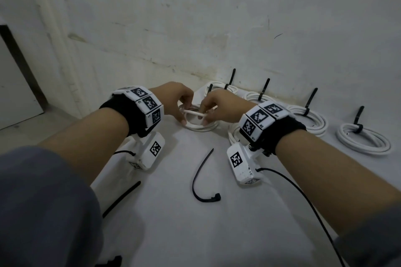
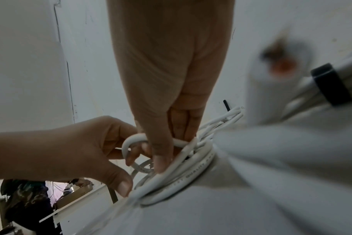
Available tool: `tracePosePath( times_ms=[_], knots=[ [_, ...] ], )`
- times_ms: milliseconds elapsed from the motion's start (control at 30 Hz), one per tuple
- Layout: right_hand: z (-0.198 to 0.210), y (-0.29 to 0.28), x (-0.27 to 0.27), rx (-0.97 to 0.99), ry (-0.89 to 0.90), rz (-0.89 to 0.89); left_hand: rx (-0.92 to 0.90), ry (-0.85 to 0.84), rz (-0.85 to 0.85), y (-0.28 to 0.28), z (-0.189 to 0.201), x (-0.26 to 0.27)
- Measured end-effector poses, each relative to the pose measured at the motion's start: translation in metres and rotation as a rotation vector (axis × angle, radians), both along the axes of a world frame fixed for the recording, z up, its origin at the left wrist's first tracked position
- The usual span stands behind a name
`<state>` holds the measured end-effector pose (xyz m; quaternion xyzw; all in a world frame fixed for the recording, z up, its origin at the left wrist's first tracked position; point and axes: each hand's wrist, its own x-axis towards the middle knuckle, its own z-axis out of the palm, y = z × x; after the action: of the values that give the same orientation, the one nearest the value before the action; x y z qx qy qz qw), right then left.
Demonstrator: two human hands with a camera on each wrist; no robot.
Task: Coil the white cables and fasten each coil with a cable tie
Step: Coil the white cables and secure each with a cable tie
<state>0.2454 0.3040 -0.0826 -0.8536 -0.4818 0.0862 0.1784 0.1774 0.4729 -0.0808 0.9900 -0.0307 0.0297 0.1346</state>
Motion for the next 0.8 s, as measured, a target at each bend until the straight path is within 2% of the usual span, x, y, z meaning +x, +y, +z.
tracePosePath(
  times_ms=[133,367,533,667,800],
  knots=[
    [-0.005,-0.006,0.004,0.089,0.050,-0.042,-0.044,0.028,-0.010,0.005,0.002,-0.003],
    [0.004,-0.004,0.002,-0.017,0.029,-0.045,-0.031,0.049,-0.028,0.000,0.004,-0.002],
    [0.006,0.000,-0.002,-0.149,-0.111,-0.041,-0.028,0.074,-0.026,0.004,0.003,0.001],
    [0.004,0.002,0.000,-0.155,-0.160,-0.074,0.077,0.067,-0.025,0.001,0.001,0.005],
    [0.004,-0.002,0.000,-0.152,-0.146,-0.091,0.062,0.063,0.002,0.000,0.002,0.004]
  ],
)
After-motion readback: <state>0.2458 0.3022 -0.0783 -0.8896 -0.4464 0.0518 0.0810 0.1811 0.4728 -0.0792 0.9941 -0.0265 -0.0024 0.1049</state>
